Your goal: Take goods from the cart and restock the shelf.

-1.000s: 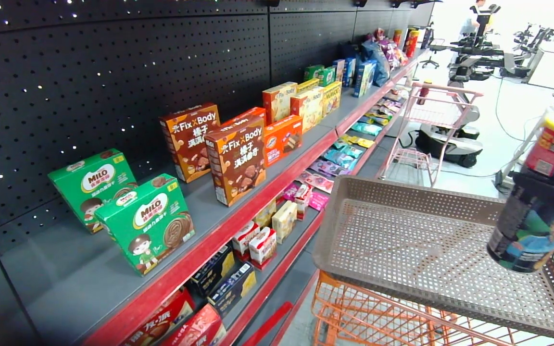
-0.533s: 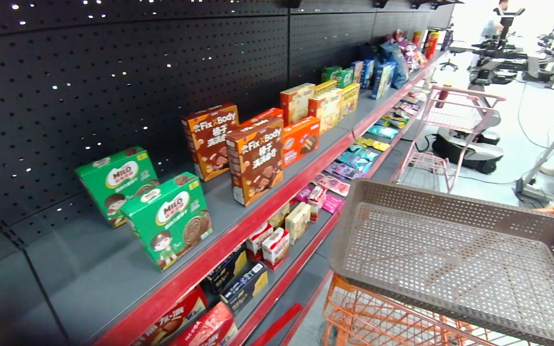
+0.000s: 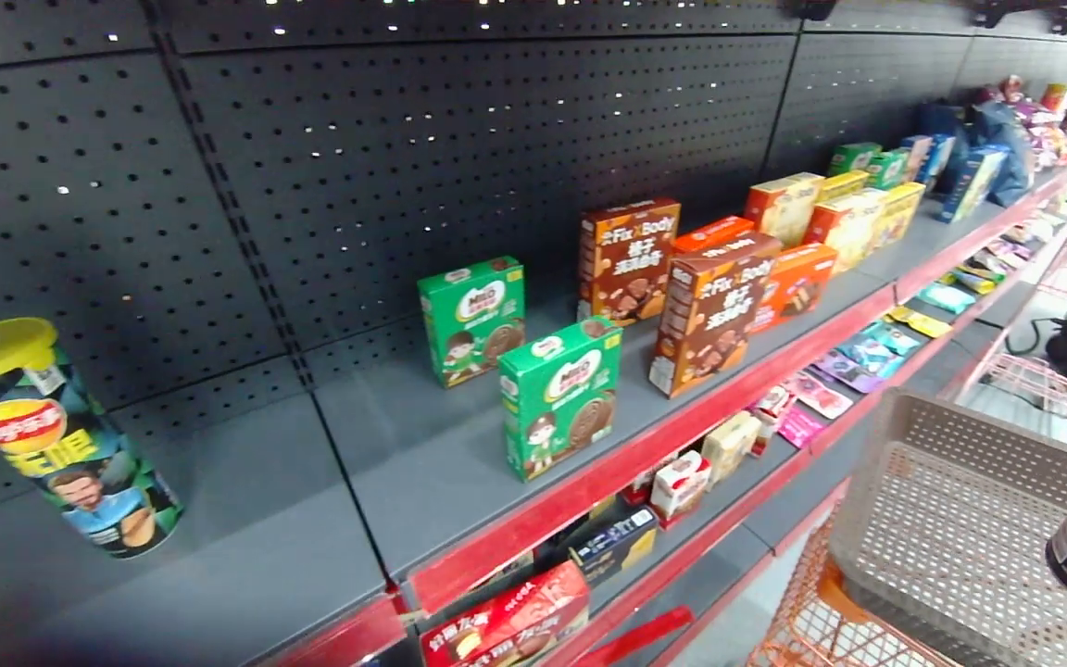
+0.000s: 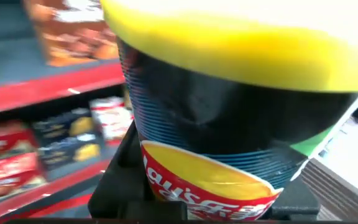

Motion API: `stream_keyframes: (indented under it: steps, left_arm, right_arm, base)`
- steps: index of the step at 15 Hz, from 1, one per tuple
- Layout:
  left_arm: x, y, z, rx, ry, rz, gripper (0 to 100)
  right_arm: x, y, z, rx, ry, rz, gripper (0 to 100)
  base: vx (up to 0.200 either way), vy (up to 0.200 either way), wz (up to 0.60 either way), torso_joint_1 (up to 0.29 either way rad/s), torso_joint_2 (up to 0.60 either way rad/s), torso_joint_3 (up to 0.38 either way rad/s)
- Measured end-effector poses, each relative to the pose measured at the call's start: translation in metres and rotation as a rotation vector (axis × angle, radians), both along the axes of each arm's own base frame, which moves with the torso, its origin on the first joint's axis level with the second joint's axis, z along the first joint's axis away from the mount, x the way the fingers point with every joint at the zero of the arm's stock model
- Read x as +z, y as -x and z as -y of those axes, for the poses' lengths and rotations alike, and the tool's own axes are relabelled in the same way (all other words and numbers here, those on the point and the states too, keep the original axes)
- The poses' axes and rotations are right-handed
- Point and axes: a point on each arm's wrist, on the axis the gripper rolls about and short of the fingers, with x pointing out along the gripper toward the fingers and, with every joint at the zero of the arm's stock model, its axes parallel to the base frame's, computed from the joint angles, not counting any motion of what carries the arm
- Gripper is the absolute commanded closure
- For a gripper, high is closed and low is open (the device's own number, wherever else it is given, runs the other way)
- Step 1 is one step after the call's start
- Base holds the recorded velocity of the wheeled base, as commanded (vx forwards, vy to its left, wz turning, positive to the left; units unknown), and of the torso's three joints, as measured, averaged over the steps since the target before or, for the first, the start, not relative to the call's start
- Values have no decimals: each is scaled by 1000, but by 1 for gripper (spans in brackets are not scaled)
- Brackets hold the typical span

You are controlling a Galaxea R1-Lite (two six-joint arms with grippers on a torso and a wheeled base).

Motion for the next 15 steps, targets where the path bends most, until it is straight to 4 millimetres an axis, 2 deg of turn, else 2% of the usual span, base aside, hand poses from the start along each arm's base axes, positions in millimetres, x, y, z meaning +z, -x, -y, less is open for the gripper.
stream_keyframes:
  steps: [9,15]
  left_arm:
    - [0,0,0,0,0,0,0]
    - [0,0,0,0,0,0,0]
  right_arm:
    - [-9,0,0,3,3,-30,100]
    - [-6,1,1,17,-46,-17,100]
  base:
    - [0,0,600,1,1,2]
    - [0,0,0,0,0,0]
